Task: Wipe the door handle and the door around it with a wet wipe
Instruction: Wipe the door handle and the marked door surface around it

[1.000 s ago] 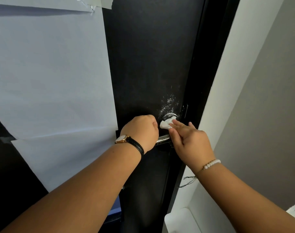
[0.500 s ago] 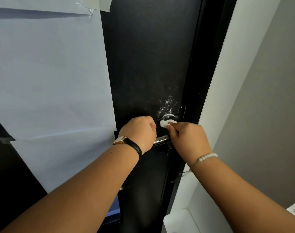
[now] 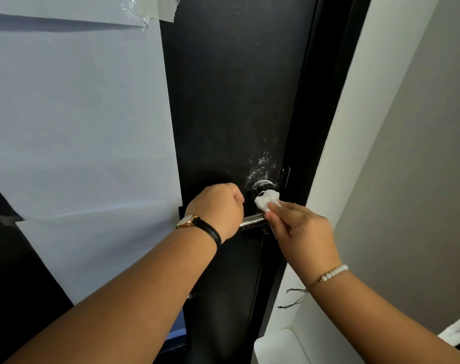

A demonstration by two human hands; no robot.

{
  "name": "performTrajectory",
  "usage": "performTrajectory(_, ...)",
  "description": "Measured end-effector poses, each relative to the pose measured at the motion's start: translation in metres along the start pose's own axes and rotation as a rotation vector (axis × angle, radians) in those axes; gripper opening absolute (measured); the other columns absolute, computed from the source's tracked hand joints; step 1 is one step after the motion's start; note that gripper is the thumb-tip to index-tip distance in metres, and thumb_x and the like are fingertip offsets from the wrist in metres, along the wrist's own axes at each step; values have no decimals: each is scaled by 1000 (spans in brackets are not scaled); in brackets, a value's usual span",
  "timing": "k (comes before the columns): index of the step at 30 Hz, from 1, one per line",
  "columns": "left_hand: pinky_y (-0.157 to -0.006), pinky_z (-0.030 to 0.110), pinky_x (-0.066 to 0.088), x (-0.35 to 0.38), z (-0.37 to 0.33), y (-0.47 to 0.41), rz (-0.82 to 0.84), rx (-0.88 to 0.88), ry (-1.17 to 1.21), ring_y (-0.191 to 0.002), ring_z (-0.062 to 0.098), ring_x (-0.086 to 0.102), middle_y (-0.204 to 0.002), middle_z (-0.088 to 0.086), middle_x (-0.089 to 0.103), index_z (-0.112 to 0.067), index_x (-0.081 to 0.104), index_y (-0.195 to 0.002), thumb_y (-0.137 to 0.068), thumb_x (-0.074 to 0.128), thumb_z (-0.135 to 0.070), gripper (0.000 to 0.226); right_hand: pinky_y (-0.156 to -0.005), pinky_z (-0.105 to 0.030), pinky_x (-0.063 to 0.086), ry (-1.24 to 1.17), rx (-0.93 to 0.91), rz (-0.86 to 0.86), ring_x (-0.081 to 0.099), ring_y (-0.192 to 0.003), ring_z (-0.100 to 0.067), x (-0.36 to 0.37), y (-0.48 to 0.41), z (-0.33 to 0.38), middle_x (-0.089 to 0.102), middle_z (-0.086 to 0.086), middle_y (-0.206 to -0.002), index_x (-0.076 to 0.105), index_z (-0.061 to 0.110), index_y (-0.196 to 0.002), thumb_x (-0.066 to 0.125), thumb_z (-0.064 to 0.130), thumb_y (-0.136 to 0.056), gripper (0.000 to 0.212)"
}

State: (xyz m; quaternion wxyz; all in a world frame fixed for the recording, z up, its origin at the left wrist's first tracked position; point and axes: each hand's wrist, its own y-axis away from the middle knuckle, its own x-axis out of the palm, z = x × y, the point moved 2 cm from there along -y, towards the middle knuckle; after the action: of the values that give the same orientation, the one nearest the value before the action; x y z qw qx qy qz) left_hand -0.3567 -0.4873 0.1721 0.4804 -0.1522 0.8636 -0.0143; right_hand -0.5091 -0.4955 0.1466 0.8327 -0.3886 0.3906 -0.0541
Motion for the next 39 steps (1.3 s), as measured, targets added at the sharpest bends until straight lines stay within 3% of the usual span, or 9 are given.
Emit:
performTrajectory(4,-76,38,58,1,1,-1,-3,1,11,-87,15,65,-99,-7,71,-30,64,-96,-91,45,-16,24,-67,3,41,-220,243,-1,61,-64,0,-7,-1,-8,71,8,-72,74,15,-87,71,19,-78,11)
performTrajectory(6,-76,38,59,1,2,-2,-2,2,11,-86,15,66,-98,-7,71,-30,64,-96,-91,45,-16,24,-59,-5,44,-365,444,74,57,-55,6,-5,-6,-13,63,23,-54,75,20,-78,73,21,-77,3)
performTrajectory(12,-77,38,58,1,1,-1,0,3,5,-88,15,65,-101,-6,71,-30,64,-99,-92,43,-17,25,-35,-11,37,-546,704,283,49,-32,2,3,-24,-14,57,11,-36,73,16,-77,67,26,-80,12)
performTrajectory(17,-77,39,58,2,1,-2,-1,1,3,-89,16,65,-100,-5,71,-30,64,-99,-92,43,-19,25,-66,-25,46,-166,397,226,63,-74,-25,8,-37,7,70,-13,-74,72,6,-89,55,22,-88,23)
performTrajectory(20,-78,38,58,3,0,-2,-10,7,1,-89,15,65,-100,-5,71,-30,64,-100,-93,42,-20,25,-63,-27,45,42,213,221,63,-75,-31,13,-37,11,70,-16,-76,70,12,-94,48,23,-92,25)
performTrajectory(25,-74,35,57,2,1,-1,-6,12,-10,-86,15,64,-99,-5,70,-29,64,-99,-93,42,-20,25,-72,-34,56,-1,-2,76,68,-84,-31,10,-22,13,73,-14,-92,73,9,-87,52,18,-84,23)
performTrajectory(29,-63,29,47,0,0,-1,-12,24,-45,-81,15,60,-97,-2,67,-27,65,-97,-93,43,-19,24,-78,-27,54,14,-164,173,68,-93,-21,8,-5,23,74,-6,-94,72,12,-86,42,28,-84,34)
performTrajectory(35,-75,37,58,0,3,1,-25,14,3,-86,16,64,-98,-4,70,-29,64,-98,-93,43,-20,23,-80,-14,44,-142,105,98,64,-91,-11,7,-23,5,72,-1,-101,74,14,-89,62,15,-83,13)
performTrajectory(39,-77,38,58,1,2,2,-27,8,15,-88,16,65,-100,-4,70,-28,64,-99,-93,43,-19,24,-63,-17,45,-241,372,153,56,-61,-4,4,-39,1,66,5,-72,74,13,-85,67,18,-81,10)
